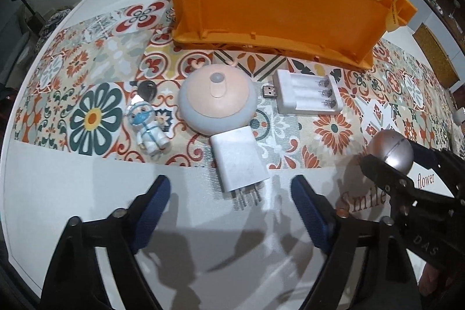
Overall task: Organize rigid objects
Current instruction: 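Close the left tool on the white plug charger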
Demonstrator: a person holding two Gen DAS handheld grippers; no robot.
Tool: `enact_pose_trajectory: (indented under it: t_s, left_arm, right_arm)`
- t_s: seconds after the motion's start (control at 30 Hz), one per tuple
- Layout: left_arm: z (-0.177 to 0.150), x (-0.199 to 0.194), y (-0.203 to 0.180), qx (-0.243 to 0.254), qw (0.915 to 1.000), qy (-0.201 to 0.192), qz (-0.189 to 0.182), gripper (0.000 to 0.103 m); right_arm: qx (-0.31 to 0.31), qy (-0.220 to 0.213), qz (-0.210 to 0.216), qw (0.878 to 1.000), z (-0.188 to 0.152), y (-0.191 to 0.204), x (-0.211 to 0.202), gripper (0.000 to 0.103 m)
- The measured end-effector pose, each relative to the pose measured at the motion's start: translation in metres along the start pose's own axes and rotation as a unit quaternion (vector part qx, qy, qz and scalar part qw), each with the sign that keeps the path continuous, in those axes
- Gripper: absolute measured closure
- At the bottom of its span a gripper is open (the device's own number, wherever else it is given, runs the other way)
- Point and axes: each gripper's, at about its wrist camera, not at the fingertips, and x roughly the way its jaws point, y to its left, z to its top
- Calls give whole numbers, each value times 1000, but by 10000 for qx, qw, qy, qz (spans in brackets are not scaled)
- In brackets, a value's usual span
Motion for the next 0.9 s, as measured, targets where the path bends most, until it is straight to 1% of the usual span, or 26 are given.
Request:
enact_pose_trajectory:
  t_s: [0.07,0.2,0.27,0.3,0.43,0.57,0.7,0.8,0.9]
  left_arm:
    - [2,4,-5,33,10000,12,11,28]
    - [7,12,-14,28,10000,-26,75,35]
    - [10,16,-17,9,9999,-10,116,42]
    - [12,18,-18,24,9999,-17,157,43]
    - [14,22,-21,80,9994,-74,334,50]
    - [15,26,-20,104,9993,-42,367,61]
    - [13,26,-18,101,9995,-72,293,62]
    - [13,27,-14,194,9996,-71,182,62]
    - [10,25,-11,185,9998,-45,50,64]
  right_arm:
    - [27,26,-38,10000,-2,-3,1,37]
    - [96,54,-120,9999,-4,-10,1,37]
    - [118,52,-150,9998,-5,-12,1,37]
    - [124,57,-160,9998,-5,-13,1,37]
    - [134,84,-170,9997,-5,-14,3,37]
    - [116,108,-154,9998,-5,-12,4,37]
    - [99,112,-144,9998,-5,-10,4,37]
    - [94,105,-127,9998,-4,-9,3,37]
    - [79,89,-102,9999,-4,-7,1,37]
